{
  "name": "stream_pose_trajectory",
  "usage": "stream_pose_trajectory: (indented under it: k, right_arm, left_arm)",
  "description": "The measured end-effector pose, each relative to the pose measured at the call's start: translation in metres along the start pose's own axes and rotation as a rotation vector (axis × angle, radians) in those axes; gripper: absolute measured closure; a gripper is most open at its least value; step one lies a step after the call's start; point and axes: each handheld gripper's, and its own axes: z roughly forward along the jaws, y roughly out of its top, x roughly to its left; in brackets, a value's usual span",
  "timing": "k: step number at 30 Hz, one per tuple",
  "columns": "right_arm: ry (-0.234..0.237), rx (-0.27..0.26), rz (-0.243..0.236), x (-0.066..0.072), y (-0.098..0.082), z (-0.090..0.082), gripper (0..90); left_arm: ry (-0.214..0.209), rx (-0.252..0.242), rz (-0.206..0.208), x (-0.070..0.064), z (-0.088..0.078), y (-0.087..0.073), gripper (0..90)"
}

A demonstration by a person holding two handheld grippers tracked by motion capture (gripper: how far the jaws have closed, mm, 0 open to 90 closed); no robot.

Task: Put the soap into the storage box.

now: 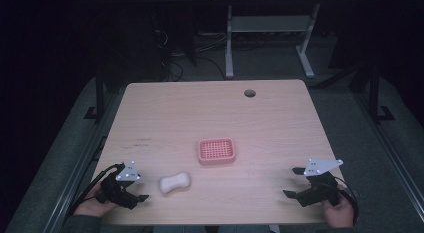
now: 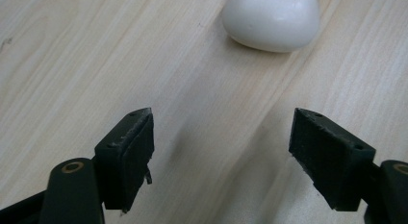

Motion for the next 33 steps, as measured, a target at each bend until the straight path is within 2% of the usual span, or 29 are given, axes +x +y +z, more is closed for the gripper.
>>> stream_pose_trajectory:
  k: [12,26,33]
  right_arm:
    - [-0.002,-0.006,-0.007,0.0003,0.0007,-0.0003,14.1]
    - [-0.009,-0.010,-0.009,0.0001,0.0008,-0.0007,14.1]
    - [-0.008,-0.009,-0.008,-0.0001,0.0012,-0.0005,14.1]
  left_arm:
    - [0.005,0.003,0.005,-0.0004,-0.0005,0.0007,22.6]
    - [-0.014,-0.014,0.003,-0.0013,-0.0014,0.0038,21.8]
    - [-0.007,-0.022,0.009,-0.0018,-0.0024,0.0069,21.5]
